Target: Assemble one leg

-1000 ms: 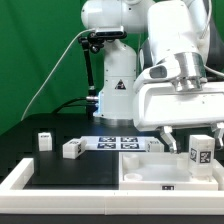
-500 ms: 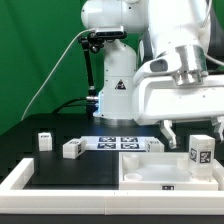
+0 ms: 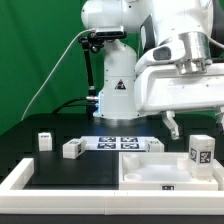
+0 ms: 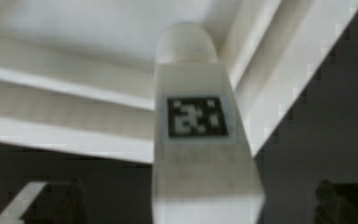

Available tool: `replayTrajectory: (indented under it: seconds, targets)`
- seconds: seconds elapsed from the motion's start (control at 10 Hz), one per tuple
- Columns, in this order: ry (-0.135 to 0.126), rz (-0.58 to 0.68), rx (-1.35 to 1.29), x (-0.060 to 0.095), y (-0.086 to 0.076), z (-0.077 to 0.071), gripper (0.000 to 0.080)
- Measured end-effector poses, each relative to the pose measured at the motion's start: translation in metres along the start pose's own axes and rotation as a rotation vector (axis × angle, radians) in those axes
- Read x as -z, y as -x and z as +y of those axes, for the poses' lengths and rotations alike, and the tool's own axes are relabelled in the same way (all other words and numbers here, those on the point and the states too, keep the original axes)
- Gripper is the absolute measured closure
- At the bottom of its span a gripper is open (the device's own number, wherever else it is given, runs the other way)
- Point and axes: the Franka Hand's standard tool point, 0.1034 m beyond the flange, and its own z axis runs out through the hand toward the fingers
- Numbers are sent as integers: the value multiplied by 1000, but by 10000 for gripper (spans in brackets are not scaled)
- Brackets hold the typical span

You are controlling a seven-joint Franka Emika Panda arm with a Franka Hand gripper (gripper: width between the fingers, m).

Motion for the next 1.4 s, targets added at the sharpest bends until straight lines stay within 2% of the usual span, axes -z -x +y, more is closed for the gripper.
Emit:
replayTrajectory:
  seconds: [0.2,0.4,0.8,0.9,1.0,1.1,1.4]
  targets:
    - [-46,-179,-1,-7,0,-4,151]
    - [-79,-309,-6,-10,-4,1,151]
    - [-70,-276,-7,-14,-8,4,151]
    - [-70,-276,-7,-14,-8,5,290]
    - [-70,-276,-7,-14,-8,4,290]
    - [-70,-276,-13,-14,-8,4,468]
    - [-68,-277,-46,-14,-8,4,510]
